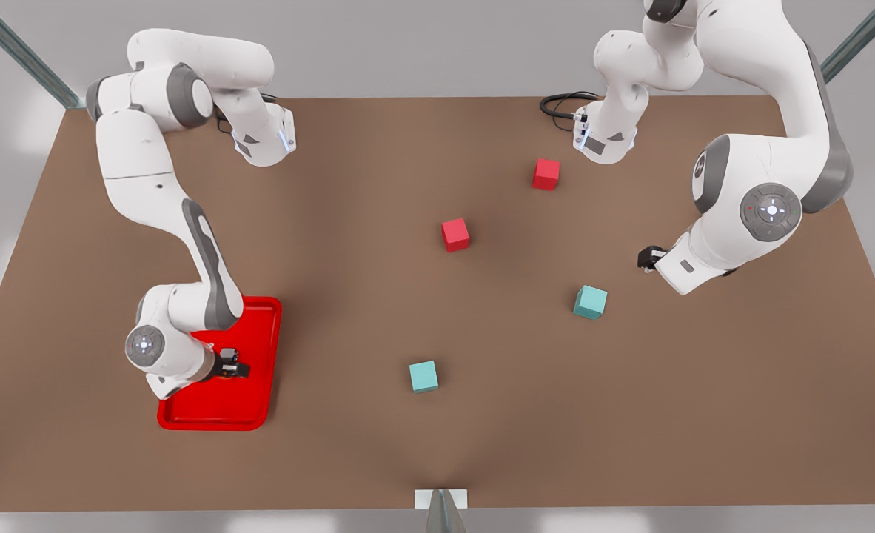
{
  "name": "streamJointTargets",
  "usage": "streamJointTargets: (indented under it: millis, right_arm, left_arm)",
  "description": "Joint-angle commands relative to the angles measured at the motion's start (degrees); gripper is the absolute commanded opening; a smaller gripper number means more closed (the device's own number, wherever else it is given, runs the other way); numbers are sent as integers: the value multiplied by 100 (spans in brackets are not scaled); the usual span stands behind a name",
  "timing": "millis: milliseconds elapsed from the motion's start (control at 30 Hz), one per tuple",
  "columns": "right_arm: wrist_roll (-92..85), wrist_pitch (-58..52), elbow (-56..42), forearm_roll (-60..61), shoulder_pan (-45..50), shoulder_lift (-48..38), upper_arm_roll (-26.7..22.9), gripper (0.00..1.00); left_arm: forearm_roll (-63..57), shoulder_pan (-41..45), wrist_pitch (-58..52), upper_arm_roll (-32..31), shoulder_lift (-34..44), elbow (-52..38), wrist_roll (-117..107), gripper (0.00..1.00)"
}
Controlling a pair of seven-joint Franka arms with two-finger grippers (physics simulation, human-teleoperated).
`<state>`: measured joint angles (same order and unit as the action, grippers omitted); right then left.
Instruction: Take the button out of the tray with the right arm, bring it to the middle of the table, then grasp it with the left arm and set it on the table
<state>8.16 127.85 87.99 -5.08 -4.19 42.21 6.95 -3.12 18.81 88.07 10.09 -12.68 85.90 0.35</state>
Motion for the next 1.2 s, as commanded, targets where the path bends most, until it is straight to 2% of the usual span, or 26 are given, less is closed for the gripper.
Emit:
streamJointTargets:
  millis: [0,600,667,700,767,800,900,1033,1100,1167]
  right_arm:
    - [-525,-5,166,-133,-20,-143,0,100]
    - [-350,56,526,-213,-152,86,0,100]
    - [-358,56,535,-213,-170,103,0,92]
    - [-358,56,526,-213,-170,112,0,82]
    - [-358,12,535,-204,-170,130,0,52]
    - [-376,4,535,-204,-170,130,8,45]
    - [-429,4,526,-204,-170,139,8,40]
    - [-455,-14,438,-221,-117,68,44,38]
    - [-394,-576,114,-213,-56,59,79,38]
    - [36,-1270,-247,-186,138,-46,421,38]
  left_arm:
    - [-4,0,-9,2,2,-3,-18,100]
    - [-4,35,-9,2,-85,6,-26,100]
    - [-4,35,-9,2,-112,6,-26,100]
    - [-4,35,-9,2,-112,6,-26,100]
    - [-4,35,-18,2,-112,-3,-26,100]
    - [-4,35,-18,2,-112,-3,-26,100]
    - [-4,26,-18,11,-112,6,-18,100]
    - [-4,35,-27,11,-112,6,-9,100]
    - [-4,35,-18,11,-112,6,-9,100]
    - [-4,35,-18,11,-112,6,-9,100]
